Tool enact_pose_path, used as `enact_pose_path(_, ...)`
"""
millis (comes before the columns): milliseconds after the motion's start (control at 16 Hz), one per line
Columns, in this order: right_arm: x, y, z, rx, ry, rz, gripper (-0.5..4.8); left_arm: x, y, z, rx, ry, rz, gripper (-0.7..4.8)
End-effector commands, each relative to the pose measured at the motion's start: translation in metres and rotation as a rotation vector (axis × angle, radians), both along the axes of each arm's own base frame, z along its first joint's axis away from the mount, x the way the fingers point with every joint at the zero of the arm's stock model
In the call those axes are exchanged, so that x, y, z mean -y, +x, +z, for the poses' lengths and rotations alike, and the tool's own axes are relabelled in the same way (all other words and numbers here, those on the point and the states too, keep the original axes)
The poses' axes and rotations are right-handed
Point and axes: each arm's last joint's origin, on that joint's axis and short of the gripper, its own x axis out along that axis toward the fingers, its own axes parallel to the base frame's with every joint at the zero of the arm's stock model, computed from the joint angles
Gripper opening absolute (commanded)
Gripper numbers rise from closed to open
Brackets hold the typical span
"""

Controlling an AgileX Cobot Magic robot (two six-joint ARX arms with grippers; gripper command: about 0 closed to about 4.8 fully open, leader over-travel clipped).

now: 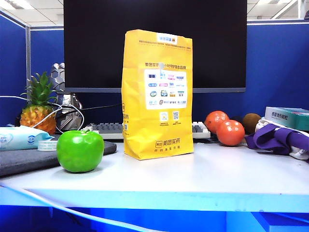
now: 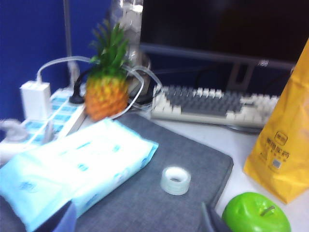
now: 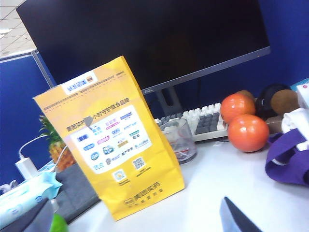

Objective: Pick up the green apple and throw it into the yellow paper bag.

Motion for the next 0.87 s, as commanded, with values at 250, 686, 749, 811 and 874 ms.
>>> enact_pose_path(250,0.0,0.0,-0.002,0.004,0.003,-0.001,4.79,0.002,0.005,-0.008,0.059,-0.009,-0.018,3.41)
enact_pose_path(686,0.0,0.0,-0.002,0.004,0.003,-0.001,4.79,0.002,0.008,-0.021,0.018,-0.004,-0.026,3.41)
enact_pose_path(749,0.0,0.0,-0.002,0.004,0.003,-0.001,4.79,0.002,0.008,-0.023,-0.001,-0.002,-0.026,3.41)
enact_pose_path(811,0.0,0.0,-0.002,0.004,0.003,0.0,4.79,0.002,0.008,-0.024,-0.015,-0.001,-0.026,3.41)
enact_pose_path(874,0.0,0.0,-0.002,0.004,0.003,-0.001,4.79,0.002,0.008,-0.025,-0.019,0.0,-0.026,3.41)
